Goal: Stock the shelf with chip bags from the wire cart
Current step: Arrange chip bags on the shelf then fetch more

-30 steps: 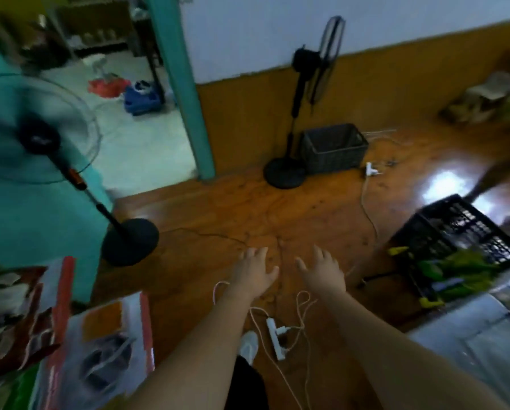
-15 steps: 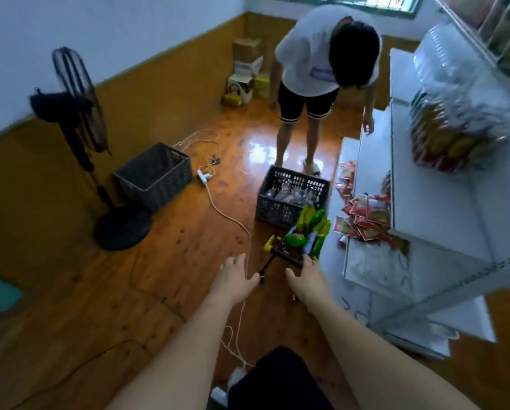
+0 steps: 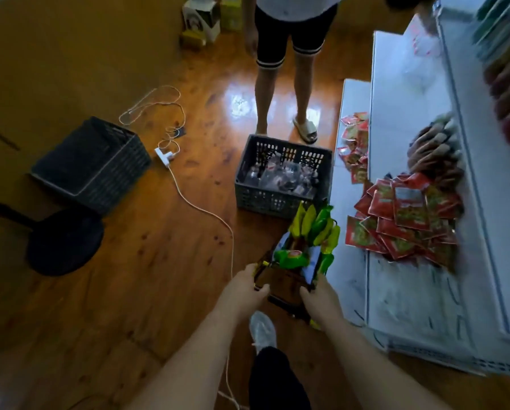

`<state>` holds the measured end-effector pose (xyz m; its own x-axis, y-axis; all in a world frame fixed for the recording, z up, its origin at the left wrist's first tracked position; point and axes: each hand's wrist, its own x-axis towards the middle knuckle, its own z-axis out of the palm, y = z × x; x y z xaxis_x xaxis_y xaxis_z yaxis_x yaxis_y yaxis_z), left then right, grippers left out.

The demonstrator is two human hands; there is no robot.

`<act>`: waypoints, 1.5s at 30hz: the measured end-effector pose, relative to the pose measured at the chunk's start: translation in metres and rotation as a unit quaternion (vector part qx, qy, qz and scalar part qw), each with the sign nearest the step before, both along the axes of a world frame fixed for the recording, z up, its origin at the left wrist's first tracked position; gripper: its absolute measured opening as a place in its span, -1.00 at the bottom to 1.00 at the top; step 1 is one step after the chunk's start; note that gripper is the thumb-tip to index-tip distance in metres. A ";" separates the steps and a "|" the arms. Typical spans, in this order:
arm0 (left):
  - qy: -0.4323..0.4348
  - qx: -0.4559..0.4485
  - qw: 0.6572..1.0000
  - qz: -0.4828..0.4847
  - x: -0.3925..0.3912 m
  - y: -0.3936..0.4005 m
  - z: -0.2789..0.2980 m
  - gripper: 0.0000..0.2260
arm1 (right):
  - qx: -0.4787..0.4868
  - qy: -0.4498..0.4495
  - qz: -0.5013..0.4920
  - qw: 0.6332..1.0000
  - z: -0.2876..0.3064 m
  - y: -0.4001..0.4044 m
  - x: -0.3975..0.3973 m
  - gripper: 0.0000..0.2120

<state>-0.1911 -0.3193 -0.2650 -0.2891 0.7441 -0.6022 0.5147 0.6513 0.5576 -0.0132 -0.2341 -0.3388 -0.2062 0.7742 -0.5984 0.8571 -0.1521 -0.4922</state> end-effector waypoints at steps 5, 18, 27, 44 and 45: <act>0.020 0.013 0.998 -0.062 -0.005 0.111 -0.120 -0.61 | -0.006 0.010 -0.117 0.993 -0.142 0.075 -0.011 -0.45; 0.080 -0.084 0.983 -0.144 0.023 0.196 -0.278 -0.57 | -0.058 -0.031 -0.161 0.985 -0.204 0.125 -0.029 -0.63; -0.172 -0.090 0.964 0.184 -0.017 0.155 -0.128 -0.76 | -0.070 0.153 -0.188 0.968 -0.056 0.103 -0.040 -0.82; 0.122 0.062 0.923 0.360 -0.078 -0.316 0.177 -0.29 | 0.038 0.201 0.413 0.887 0.237 -0.215 -0.161 -0.69; 0.102 0.050 0.918 0.380 -0.073 -0.364 0.191 -0.01 | 0.024 0.197 0.463 0.864 0.255 -0.249 -0.168 -0.68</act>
<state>-0.2639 -0.6834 -0.0742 -0.8461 0.3301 -0.4185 0.0335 0.8165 0.5763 -0.1816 -0.4833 -0.0838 -0.9305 0.1905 -0.3129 0.3656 0.5371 -0.7602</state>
